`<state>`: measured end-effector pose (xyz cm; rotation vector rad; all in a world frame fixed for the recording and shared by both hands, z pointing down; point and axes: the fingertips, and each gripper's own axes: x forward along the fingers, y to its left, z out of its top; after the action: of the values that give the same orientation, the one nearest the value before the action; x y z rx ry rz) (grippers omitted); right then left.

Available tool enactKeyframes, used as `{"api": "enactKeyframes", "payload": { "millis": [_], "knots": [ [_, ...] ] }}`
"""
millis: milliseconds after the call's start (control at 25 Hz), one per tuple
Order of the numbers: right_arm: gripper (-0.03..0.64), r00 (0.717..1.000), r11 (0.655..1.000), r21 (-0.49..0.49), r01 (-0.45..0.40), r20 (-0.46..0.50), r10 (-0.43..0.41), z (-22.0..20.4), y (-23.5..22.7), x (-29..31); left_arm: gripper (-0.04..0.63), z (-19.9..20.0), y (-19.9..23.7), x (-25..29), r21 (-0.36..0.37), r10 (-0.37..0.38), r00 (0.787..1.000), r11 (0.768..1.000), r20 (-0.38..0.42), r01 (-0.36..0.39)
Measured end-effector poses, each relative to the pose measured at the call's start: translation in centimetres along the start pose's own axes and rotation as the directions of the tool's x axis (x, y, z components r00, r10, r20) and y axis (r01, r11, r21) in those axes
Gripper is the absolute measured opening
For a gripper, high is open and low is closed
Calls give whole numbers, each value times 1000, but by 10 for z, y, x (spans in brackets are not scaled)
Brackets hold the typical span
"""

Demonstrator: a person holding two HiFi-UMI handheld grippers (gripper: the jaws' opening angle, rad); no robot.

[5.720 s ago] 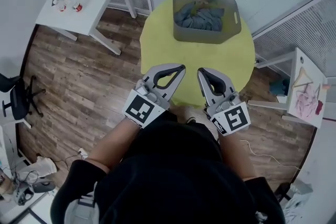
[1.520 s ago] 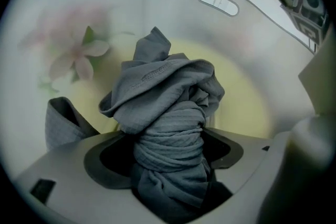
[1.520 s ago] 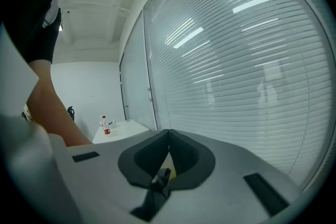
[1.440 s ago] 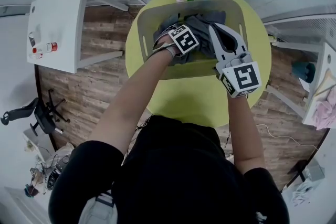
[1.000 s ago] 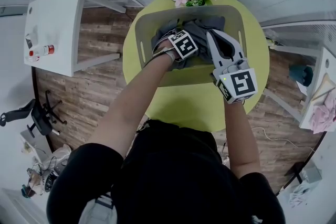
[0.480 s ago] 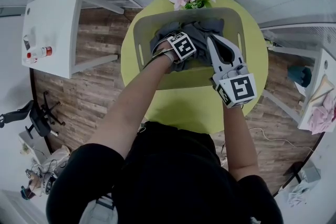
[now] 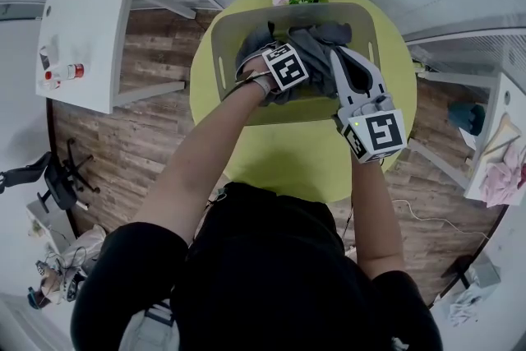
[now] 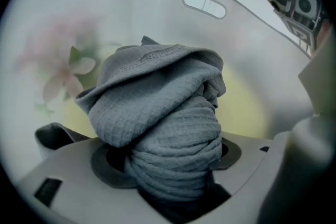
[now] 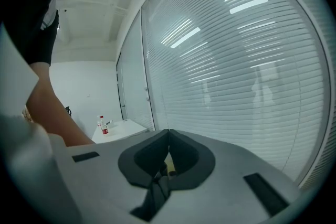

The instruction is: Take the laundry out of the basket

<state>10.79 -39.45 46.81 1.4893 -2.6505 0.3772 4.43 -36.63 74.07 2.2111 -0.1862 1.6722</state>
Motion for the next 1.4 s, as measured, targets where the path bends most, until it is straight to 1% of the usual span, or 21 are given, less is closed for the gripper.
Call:
{"api": "enactKeyframes", "payload": {
  "millis": [240,480,640,840,1240,1320,1400],
  "knots": [
    [21,1000,1000,-12,-3,14,3,9,8,-15,364,12,-10,-34,51,30,1000,998,10,-30],
    [21,999,999,-31,-9,35,10,23,21,-34,364,23,-20,-74,90,78,996,993,38,-81],
    [21,998,999,-45,-15,56,17,34,31,-42,364,28,-24,-100,88,86,995,992,47,-90],
    [21,997,997,-70,-23,76,28,44,40,-52,364,27,-38,-127,89,94,994,991,54,-99],
    [21,990,992,-116,-56,124,70,72,59,-73,364,34,-51,-183,72,182,978,979,99,-190],
    [21,988,990,-129,-57,137,75,77,61,-79,364,35,-58,-191,75,196,975,976,102,-204],
    [21,986,988,-140,-58,149,79,83,63,-83,364,40,-64,-200,92,214,969,970,123,-226]
  ]
}}
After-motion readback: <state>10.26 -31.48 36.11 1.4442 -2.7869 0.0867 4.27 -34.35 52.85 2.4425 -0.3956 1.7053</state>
